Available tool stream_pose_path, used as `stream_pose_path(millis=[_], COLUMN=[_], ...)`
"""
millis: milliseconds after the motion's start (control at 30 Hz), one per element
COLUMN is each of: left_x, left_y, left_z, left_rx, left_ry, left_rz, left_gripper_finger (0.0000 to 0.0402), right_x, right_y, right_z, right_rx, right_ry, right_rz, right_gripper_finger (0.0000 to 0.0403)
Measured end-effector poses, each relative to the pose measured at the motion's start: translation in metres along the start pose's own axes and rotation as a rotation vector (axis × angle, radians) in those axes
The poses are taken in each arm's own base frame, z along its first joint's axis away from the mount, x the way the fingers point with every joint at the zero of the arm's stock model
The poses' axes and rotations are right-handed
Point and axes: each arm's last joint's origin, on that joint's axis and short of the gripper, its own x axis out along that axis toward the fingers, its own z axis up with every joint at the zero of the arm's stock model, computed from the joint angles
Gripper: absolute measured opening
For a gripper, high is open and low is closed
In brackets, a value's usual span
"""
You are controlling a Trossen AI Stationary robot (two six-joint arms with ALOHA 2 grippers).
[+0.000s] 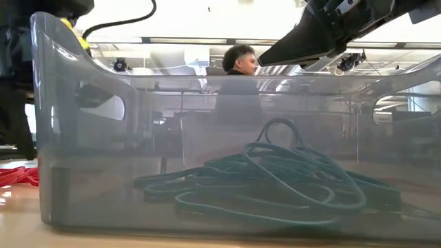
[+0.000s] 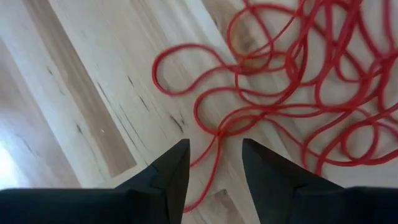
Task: Sort rubber bands into baskets
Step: Put the red rubber band into the transparent bin
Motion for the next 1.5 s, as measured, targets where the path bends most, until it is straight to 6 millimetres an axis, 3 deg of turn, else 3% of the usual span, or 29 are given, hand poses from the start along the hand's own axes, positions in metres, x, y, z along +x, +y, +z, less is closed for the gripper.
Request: stream_pose_path(millis=[267, 600, 1000, 1100, 1500], left_x=[0.013, 0.015, 0.017, 0.014, -0.022], left_y=[-0.001, 0.000, 0.008, 0.010, 0.032], left_z=[-0.002, -0.002, -0.004, -0.002, 0.027], left_rx=[0.031, 0.050, 0.003, -0.015, -0.053], left_ry=[0.064, 0.079, 0.091, 0.102, 0.176], left_rz=[0.013, 0.026, -0.019, -0.003, 0.159], left_gripper_finger=[0.0141, 0.0133, 0.0027, 0.0005, 0.0001], right_x=[0.000, 0.000, 0.000, 0.000, 0.000], right_y=[0.000, 0.000, 0.000, 0.000, -0.001], right_z=[0.000, -0.001, -0.002, -0.002, -0.002], right_rx=[-0.001, -0.032, -0.035, -0.026, -0.027], right_ry=[0.002, 0.014, 0.020, 0.020, 0.018], right_rz=[0.000, -0.002, -0.002, -0.002, -0.029], right_gripper_finger=[0.0000, 0.0000, 0.0000, 0.0000, 0.0000])
